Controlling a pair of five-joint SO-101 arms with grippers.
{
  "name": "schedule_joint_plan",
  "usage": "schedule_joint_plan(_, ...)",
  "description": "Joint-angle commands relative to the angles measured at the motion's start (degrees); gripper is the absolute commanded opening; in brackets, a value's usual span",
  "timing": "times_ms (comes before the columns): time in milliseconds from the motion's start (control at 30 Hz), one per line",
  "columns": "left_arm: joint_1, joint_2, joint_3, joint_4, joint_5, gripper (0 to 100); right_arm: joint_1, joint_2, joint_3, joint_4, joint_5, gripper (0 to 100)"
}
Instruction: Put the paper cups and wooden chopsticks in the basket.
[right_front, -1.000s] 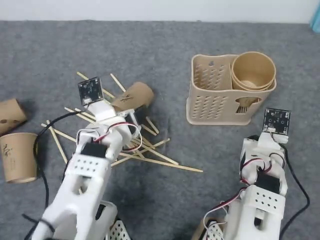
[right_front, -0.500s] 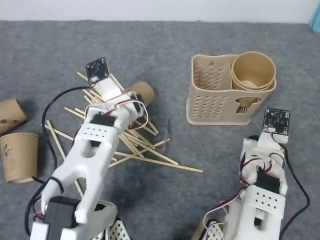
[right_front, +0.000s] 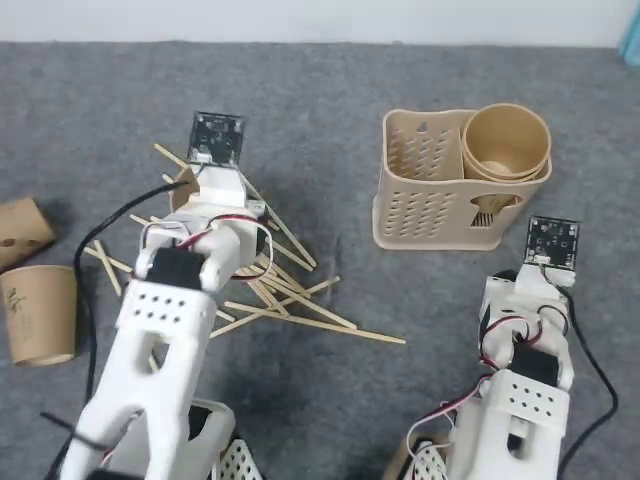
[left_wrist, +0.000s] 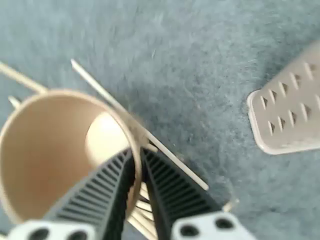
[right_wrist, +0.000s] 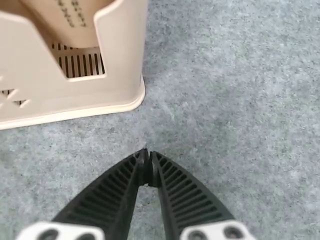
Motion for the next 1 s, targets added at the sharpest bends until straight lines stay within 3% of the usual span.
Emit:
schedule_joint_plan(0, 0.1, -6.1, -7.7, 10.2, -5.0, 1, -0.4, -1.3, -0.7, 0.0, 1.1, 1.6)
schedule_joint_plan(233, 3.0, -2.7, -32.1, 31.4, -7.6, 1, -0.4, -1.3, -0.7, 0.1, 1.1, 1.6)
schedule_joint_plan(467, 12.2, 20.0, -66.9, 48.7, -8.3, 1, -0.2, -1.3, -0.7, 0.1, 1.1, 1.3)
schedule_joint_plan(700, 18.5, 41.4, -96.9, 49.1, -6.6, 1, 2.9, -1.7, -1.1, -0.1, 0.4, 1.3)
schedule_joint_plan(967, 34.1, 45.7, -114.2, 48.4, -10.0, 1, 4.1, -1.7, -0.8, -2.3, -1.1, 1.6)
